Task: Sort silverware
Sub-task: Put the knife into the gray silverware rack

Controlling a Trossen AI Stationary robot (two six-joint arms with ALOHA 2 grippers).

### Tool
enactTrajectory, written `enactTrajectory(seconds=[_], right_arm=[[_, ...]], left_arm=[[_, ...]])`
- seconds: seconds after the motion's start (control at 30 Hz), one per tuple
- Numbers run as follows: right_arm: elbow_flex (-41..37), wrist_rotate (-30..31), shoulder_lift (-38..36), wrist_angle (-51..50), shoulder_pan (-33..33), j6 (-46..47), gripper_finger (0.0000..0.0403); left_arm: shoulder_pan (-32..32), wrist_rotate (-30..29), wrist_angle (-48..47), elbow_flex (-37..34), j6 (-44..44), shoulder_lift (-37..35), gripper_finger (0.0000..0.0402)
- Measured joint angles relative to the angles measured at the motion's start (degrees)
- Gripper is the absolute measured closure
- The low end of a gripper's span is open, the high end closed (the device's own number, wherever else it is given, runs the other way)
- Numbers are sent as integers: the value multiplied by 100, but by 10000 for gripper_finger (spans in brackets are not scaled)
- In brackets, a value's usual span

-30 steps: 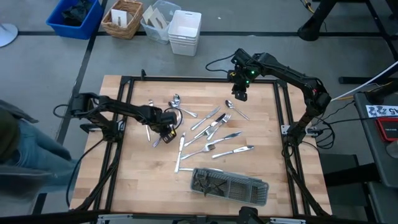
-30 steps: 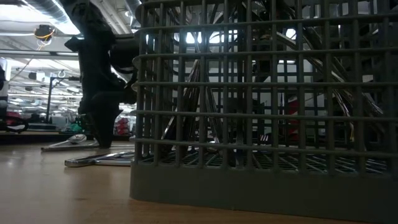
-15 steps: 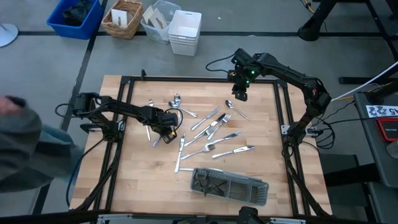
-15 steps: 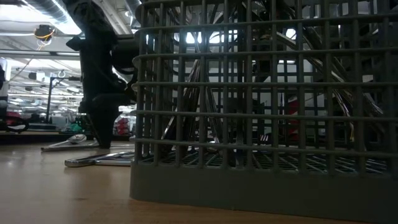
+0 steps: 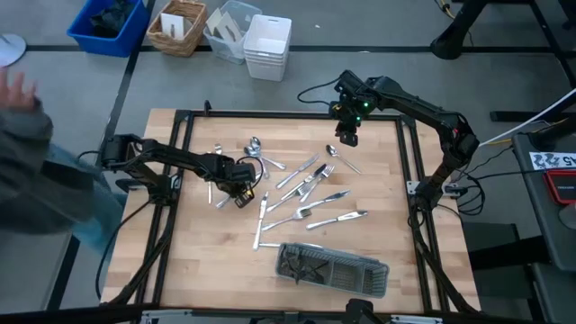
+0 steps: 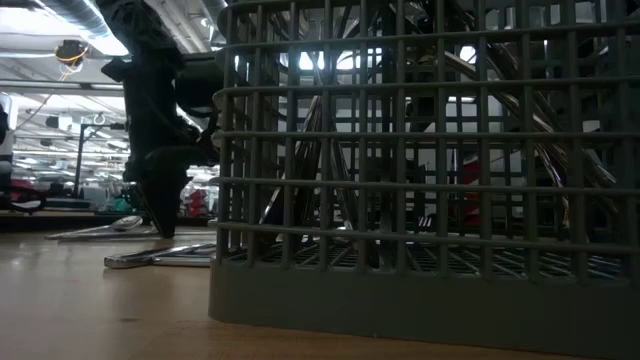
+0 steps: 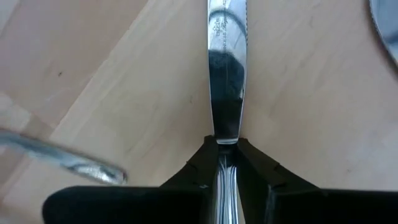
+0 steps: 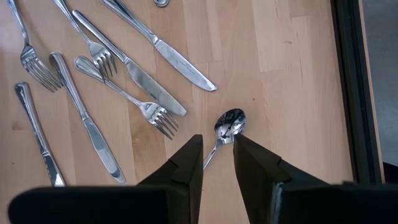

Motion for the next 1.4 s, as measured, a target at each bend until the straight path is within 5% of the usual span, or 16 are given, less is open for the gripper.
enactTrajectory(seconds=[0.73,1.4], right_arm=[[0,0,0,-2,-1,0,311],[0,-158,0,-9,0,21,311]], left_arm=[[342,629,152,15,-79,-625,370],[192,895,2717,27,466,-1952,368]])
